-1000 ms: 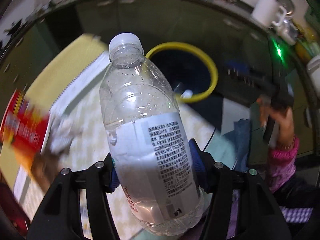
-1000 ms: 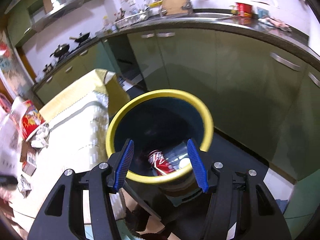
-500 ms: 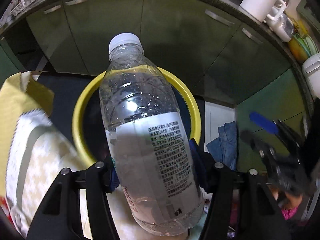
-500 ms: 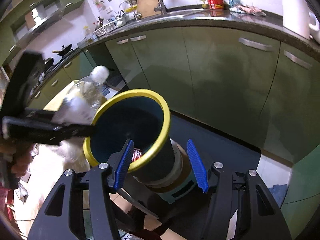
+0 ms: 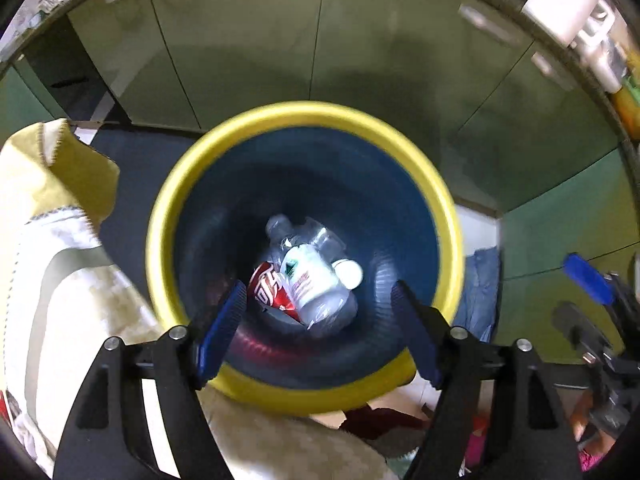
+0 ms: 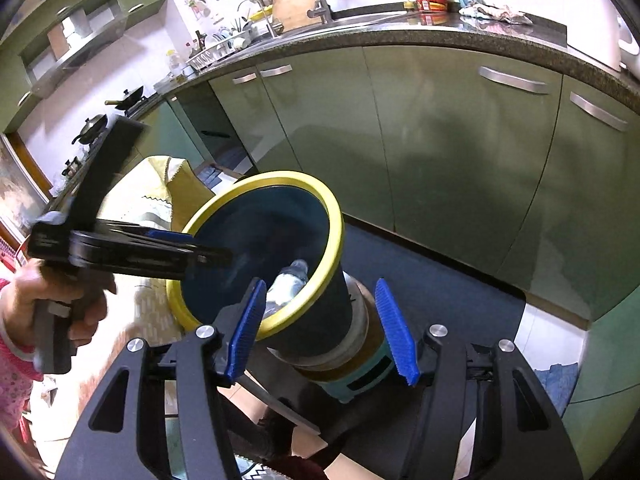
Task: Collect trash
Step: 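Carry the water bottle over the yellow bin and release it with the left gripper, then grasp the red paper cup with the right gripper while the left tool returns to the table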
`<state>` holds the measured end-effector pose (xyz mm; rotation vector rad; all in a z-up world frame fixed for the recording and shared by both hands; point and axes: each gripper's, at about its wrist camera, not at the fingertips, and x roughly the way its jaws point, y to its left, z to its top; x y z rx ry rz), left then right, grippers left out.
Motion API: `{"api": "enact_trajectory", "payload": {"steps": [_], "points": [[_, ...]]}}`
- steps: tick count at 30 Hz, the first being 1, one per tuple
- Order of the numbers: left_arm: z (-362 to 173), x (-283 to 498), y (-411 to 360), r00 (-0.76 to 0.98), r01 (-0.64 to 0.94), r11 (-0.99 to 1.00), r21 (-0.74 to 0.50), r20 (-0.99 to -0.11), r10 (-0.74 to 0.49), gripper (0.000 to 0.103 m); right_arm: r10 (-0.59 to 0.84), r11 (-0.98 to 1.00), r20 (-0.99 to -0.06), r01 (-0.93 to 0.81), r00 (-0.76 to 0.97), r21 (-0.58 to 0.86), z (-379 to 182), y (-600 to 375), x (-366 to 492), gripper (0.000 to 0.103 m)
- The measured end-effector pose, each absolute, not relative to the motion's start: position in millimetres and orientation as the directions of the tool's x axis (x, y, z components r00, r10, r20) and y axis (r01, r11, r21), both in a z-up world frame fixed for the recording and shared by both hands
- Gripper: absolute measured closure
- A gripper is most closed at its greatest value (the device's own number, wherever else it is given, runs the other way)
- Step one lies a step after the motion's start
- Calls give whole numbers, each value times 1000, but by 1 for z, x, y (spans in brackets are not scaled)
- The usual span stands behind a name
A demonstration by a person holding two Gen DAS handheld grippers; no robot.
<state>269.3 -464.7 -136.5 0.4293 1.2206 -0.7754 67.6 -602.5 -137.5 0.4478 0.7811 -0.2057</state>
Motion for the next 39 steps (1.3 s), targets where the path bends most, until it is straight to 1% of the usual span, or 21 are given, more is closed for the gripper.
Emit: {"api": "enact_trajectory", "payload": {"steps": [4,7,8,10,13,16,19,21,24,27,30,32,34,35,39], "points": [[-83,244,-420,228,736,665,-130,-877,-423,32,-8,892,-716,329,698,310,-135,-593,67,46],[-46,217,-370,290,736,661,-148,-813,-506,31,-2,903,-720,310,694,296,-131,-582,73,46],[-35,208,-349,314,731,665,-151,-791,-525,30,2,909,-721,300,693,290,-129,-578,77,46],[-19,193,-314,347,718,677,-164,-758,-552,23,9,919,-720,278,694,280,-124,-569,83,46],[-4,173,-256,395,680,709,-187,-721,-569,23,33,931,-717,239,697,276,-114,-554,94,46],[-4,168,-198,447,618,761,-199,-708,-547,23,60,946,-714,190,698,265,-101,-532,109,46],[-3,158,-138,537,532,829,-176,-687,-490,21,105,959,-709,117,697,256,-85,-503,127,46],[-2,152,-105,589,478,864,-160,-671,-450,20,122,972,-706,61,697,228,-70,-477,143,46],[-5,151,-53,649,381,908,-175,-649,-398,19,160,982,-696,-43,700,183,-43,-429,166,46],[-10,158,-15,695,315,932,-180,-624,-356,16,198,980,-687,-135,699,146,-18,-381,189,46],[-21,170,16,738,218,962,-165,-617,-273,15,250,966,-685,-222,684,132,4,-331,221,47],[-32,180,31,745,171,970,-172,-622,-242,15,295,951,-691,-274,660,144,15,-298,245,50],[-40,185,42,742,156,969,-189,-625,-241,15,340,933,-702,-321,626,165,25,-267,269,56],[-44,188,46,742,154,967,-201,-623,-247,15,357,924,-707,-339,610,175,28,-255,278,58],[-55,193,58,753,147,967,-209,-610,-246,15,381,905,-745,-385,547,181,34,-200,319,65]]}}
